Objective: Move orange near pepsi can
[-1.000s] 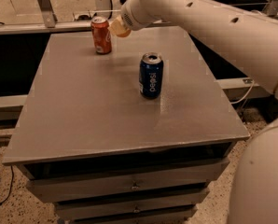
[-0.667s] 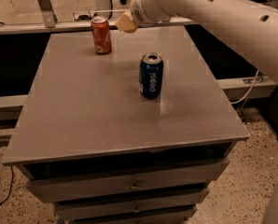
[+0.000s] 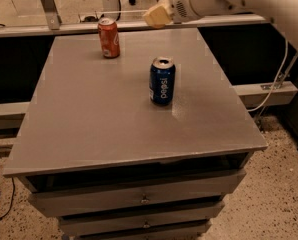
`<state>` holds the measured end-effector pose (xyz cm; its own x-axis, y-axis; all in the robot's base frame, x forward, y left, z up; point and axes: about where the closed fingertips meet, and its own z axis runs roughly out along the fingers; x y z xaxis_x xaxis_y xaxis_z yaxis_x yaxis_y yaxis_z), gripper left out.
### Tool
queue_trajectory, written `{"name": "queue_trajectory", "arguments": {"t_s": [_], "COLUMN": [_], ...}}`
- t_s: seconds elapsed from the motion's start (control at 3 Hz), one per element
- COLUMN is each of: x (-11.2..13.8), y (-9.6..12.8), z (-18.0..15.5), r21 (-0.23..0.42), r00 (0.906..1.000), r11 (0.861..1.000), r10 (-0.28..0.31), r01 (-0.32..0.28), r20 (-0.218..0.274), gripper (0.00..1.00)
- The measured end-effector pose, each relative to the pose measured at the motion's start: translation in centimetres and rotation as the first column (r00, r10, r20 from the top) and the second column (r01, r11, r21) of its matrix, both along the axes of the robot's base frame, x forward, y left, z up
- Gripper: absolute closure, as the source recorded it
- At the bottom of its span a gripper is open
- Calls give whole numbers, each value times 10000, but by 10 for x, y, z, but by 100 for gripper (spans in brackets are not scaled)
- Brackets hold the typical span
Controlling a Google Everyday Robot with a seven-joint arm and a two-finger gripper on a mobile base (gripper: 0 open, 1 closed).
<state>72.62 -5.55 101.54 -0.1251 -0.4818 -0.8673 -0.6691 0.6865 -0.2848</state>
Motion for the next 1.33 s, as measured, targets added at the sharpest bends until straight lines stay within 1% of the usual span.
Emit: {"name": "queue_trajectory", "arguments": {"t_s": [0.33,0.67,1.0,1.33], "x": [-16,-37,-66,-100], "y": [-40,-79,-102,-110], "z": [18,28,23,2], "r21": [706,978,768,258], "r00": [9971,9833,9585,9185], "r11": [9949,9801,9573,9183], "r10": [703,1657,2722,3942], "r01": [-721,-1726,-2787,-3950], "r20": [278,753,852,314], "gripper": [100,100,100,100]}}
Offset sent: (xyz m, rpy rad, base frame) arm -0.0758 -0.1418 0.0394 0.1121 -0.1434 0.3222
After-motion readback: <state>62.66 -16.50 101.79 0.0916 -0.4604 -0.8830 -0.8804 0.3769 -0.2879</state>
